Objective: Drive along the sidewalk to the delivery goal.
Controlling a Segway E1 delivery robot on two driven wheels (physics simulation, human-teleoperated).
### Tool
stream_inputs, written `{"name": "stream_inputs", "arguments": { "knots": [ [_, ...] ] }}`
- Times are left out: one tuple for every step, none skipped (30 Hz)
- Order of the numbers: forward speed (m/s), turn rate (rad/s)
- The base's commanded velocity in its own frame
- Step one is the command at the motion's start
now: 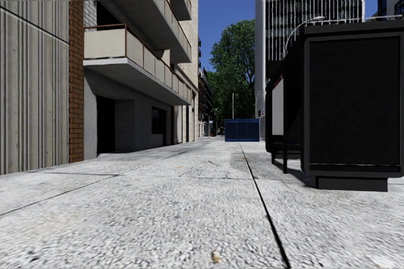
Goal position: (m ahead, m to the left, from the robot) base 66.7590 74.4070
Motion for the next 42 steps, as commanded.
{"name": "stream_inputs", "arguments": {
  "knots": [
    [2.00, 0.00],
    [2.00, 0.00],
    [2.00, 0.00],
    [2.00, 0.00],
    [2.00, 0.00],
    [2.00, 0.00],
    [2.00, 0.00],
    [2.00, 0.00],
    [2.00, 0.00],
    [2.00, 0.00],
    [2.00, 0.00],
    [2.00, 0.00],
    [2.00, 0.00],
    [2.00, 0.00],
    [2.00, 0.00],
    [2.00, 0.00],
    [2.00, 0.00],
    [2.00, 0.00],
    [2.00, 0.00],
    [2.00, 0.00],
    [2.00, 0.00],
    [2.00, 0.00],
    [2.00, 0.00],
    [2.00, 0.00],
    [2.00, 0.00],
    [2.00, 0.00],
    [2.00, 0.00],
    [2.00, 0.00],
    [2.00, 0.00],
    [2.00, 0.00],
    [2.00, 0.00],
    [2.00, 0.00],
    [2.00, 0.00],
    [2.00, 0.00],
    [2.00, 0.00],
    [2.00, 0.00],
    [2.00, 0.00],
    [2.00, 0.00],
    [2.00, 0.00],
    [2.00, 0.00],
    [2.00, 0.00],
    [2.00, 0.00]
  ]
}}
